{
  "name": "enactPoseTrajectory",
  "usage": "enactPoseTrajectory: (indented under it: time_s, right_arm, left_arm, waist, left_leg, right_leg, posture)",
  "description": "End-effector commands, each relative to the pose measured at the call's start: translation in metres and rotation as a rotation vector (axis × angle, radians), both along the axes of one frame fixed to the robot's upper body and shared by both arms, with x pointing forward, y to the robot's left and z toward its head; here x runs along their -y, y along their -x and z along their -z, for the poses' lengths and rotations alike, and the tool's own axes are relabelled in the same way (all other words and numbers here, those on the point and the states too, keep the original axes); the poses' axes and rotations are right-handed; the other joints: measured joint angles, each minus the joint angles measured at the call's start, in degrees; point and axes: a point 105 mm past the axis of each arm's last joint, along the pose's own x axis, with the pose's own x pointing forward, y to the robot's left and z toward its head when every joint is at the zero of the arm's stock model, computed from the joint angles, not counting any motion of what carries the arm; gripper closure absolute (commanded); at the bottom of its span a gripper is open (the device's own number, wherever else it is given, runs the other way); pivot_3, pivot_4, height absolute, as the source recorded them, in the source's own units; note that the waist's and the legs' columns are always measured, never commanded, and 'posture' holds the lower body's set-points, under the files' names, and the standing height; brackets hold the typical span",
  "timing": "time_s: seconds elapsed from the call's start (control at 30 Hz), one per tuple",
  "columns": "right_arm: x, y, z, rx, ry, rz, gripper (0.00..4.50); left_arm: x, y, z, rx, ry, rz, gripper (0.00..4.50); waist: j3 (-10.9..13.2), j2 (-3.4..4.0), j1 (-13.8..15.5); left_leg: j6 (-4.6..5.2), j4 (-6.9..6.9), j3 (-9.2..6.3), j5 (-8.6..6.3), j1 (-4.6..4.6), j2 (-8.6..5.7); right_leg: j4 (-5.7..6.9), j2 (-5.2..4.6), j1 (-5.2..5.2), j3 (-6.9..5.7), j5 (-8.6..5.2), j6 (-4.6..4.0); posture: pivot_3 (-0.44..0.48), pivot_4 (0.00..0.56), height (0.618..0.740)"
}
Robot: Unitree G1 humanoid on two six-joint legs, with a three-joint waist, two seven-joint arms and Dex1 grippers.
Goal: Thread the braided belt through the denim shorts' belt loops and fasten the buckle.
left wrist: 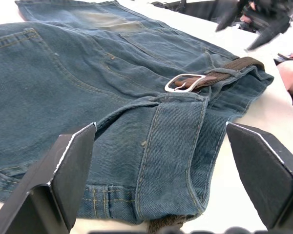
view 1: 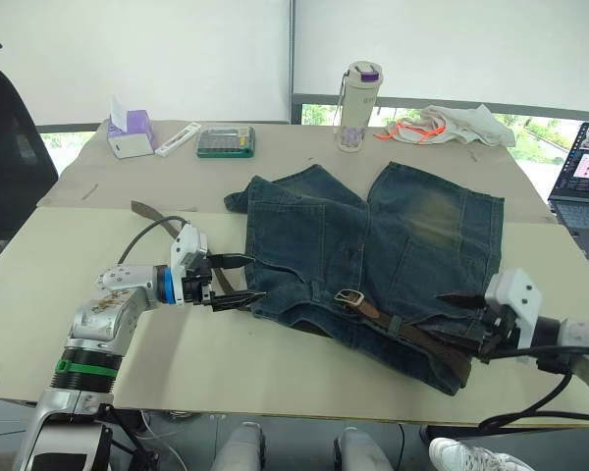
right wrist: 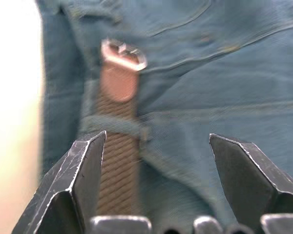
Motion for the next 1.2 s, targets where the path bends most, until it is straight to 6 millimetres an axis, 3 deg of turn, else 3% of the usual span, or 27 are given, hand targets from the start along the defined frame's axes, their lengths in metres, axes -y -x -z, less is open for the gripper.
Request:
enactPoseTrajectory:
  time_s: [0.03,0.23,0.33,0.57,0.63,0.73,0.9,1.07,1.2]
  right_arm:
    - [0.013,-0.007,0.018,-0.028,0.137,0.015,0.77]
    - [0.020,-0.004,0.055,-0.235,0.198,0.009,0.77]
    - [0.025,-0.005,0.063,-0.267,0.224,0.029,1.55]
    - [0.032,-0.023,0.066,-0.189,0.240,0.120,4.03]
    - [0.033,-0.028,0.065,-0.163,0.241,0.140,4.42]
    - [0.032,-0.041,0.060,-0.104,0.216,0.191,4.42]
    - [0.024,-0.079,0.049,-0.027,0.111,0.336,4.42]
    - [0.047,-0.123,0.042,-0.001,0.039,0.579,4.42]
    - [0.071,-0.139,0.040,-0.014,-0.008,0.743,4.42]
  left_arm:
    - [0.003,0.003,-0.015,0.055,0.013,0.024,0.00]
    - [0.005,0.004,-0.013,0.056,0.014,0.027,0.00]
    - [0.004,0.005,-0.013,0.058,0.016,0.022,0.00]
    - [0.003,0.006,-0.010,0.059,0.019,0.003,0.00]
    - [0.003,0.005,-0.010,0.061,0.022,-0.001,0.00]
    - [0.003,0.005,-0.010,0.062,0.024,-0.007,0.00]
    - [0.004,0.001,-0.010,0.070,0.037,-0.027,0.00]
    - [0.006,-0.004,-0.011,0.091,0.044,-0.043,0.00]
    - [0.010,-0.005,-0.011,0.099,0.052,-0.043,0.00]
  waist:
    - [0.0,0.00,0.1]
    - [0.0,0.02,-0.1]
    - [0.0,0.01,-0.1]
    - [-0.1,-0.19,-0.4]
    - [-0.1,-0.24,-0.7]
    - [-0.1,-0.30,-1.1]
    - [-0.1,-0.34,-2.0]
    - [-0.1,-0.31,-2.2]
    - [-0.1,-0.26,-1.4]
  left_leg:
    - [0.00,0.00,0.00,0.00,0.01,0.00]
    - [0.00,-0.01,0.01,0.00,0.01,0.01]
    - [0.00,-0.01,0.00,0.00,0.02,0.02]
    - [0.00,0.01,0.00,0.00,0.15,0.03]
    - [0.00,0.02,0.00,0.00,0.15,0.03]
    - [0.00,0.03,0.00,0.00,0.25,0.03]
    - [0.00,0.01,0.03,0.00,0.44,0.07]
    - [-0.02,-0.01,0.04,0.02,0.42,0.06]
    - [-0.03,-0.05,0.03,0.02,0.37,0.06]
  right_leg:
    - [0.00,0.00,0.00,0.00,0.00,0.00]
    - [0.03,0.00,-0.02,0.01,0.00,0.00]
    - [0.02,0.01,0.00,-0.01,0.00,0.00]
    - [-0.05,0.01,0.19,-0.03,0.00,0.00]
    - [-0.06,0.01,0.21,-0.02,0.01,-0.01]
    - [-0.09,0.01,0.31,-0.02,0.06,-0.10]
    - [-0.13,0.05,0.39,0.02,0.15,-0.25]
    - [-0.12,0.07,0.37,0.05,0.20,-0.33]
    - [-0.17,0.07,0.33,0.04,0.19,-0.32]
  posture:
    - [0.000,0.150,0.740]
    - [0.000,0.150,0.740]
    - [0.000,0.150,0.740]
    - [0.000,0.150,0.740]
    - [0.000,0.150,0.740]
    - [0.000,0.150,0.740]
    - [0.000,0.150,0.740]
    - [0.000,0.150,0.740]
    - [0.000,0.150,0.740]
